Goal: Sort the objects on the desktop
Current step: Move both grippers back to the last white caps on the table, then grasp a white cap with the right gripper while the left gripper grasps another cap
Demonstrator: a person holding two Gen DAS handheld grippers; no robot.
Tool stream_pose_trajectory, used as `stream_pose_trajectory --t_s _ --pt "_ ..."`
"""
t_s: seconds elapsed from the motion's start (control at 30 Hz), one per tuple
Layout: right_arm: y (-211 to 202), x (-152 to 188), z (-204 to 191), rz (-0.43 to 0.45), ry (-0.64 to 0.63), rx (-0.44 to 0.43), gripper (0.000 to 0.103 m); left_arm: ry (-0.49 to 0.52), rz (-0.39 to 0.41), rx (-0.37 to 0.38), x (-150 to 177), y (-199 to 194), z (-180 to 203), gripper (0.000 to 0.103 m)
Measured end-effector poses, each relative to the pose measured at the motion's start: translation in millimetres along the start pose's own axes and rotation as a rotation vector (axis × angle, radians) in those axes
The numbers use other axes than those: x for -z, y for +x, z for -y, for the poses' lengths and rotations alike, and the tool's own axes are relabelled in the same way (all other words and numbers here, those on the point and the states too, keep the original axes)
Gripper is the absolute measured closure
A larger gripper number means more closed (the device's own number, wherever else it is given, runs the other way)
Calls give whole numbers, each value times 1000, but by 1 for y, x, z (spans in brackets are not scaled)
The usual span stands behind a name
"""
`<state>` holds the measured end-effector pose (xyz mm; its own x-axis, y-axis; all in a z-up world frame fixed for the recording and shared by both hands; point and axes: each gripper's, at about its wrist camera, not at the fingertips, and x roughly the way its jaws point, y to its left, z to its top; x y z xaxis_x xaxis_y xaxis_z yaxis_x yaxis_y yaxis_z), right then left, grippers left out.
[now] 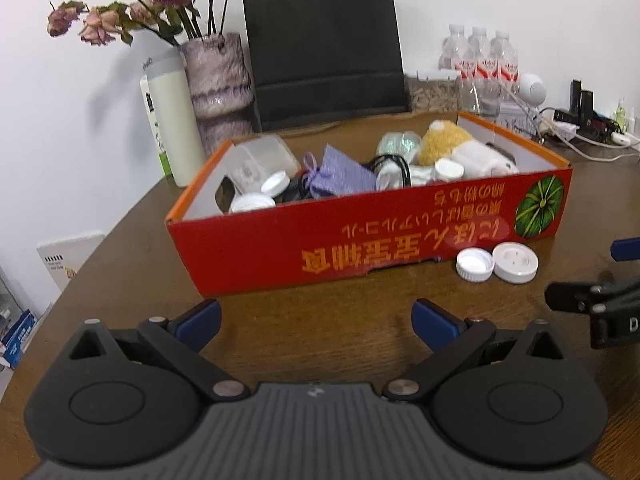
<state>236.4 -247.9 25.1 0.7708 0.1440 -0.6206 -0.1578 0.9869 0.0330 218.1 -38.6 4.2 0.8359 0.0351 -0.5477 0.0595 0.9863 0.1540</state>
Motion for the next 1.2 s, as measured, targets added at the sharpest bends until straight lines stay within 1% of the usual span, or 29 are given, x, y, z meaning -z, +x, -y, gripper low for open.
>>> stream_pose_trajectory --t_s 0.07,0.17,0.27,0.37,0.4,0.43,0.5,0.57,0.6,0.63,0.67,0.7,0.73,0.87,1.0,1.2 --pt "6 -3 -4 -9 -3 -2 0 1 -19 -3 1 3 1 0" --pt "13 -9 -12 -12 -23 -12 3 -2 -34 0 2 6 0 0" --pt "23 -15 -20 -26 -41 -16 10 -12 -46 0 3 9 -2 0" --pt "29 -20 -25 -20 -50 -27 18 -24 -59 0 5 12 -5 0" --pt "30 -22 -27 -18 -54 -30 23 -28 -63 1 5 13 -5 0" --pt "30 -23 -28 -16 -57 -36 26 -33 -72 4 5 14 -6 0" --pt "32 -24 -30 -17 -65 -54 27 -52 -78 17 5 16 -8 0" --pt "32 -24 -32 -10 -70 -69 33 -67 -85 28 5 18 -10 0" --pt "32 -25 -32 -7 -72 -78 38 -75 -88 32 5 18 -11 0" --pt "31 -24 -33 -3 -77 -84 46 -83 -91 38 5 19 -11 0" --pt "30 -24 -34 2 -81 -90 51 -91 -94 42 5 20 -12 0" --pt "29 -23 -34 6 -87 -96 61 -99 -97 46 5 20 -12 0" --pt "29 -23 -34 12 -94 -96 65 -107 -100 51 5 21 -13 0" --pt "27 -21 -33 23 -100 -104 65 -124 -106 57 6 22 -14 0" --pt "25 -20 -31 26 -102 -106 65 -118 -105 56 5 22 -12 0" --pt "21 -19 -19 44 -98 -94 65 -104 -106 75 -2 24 3 0"
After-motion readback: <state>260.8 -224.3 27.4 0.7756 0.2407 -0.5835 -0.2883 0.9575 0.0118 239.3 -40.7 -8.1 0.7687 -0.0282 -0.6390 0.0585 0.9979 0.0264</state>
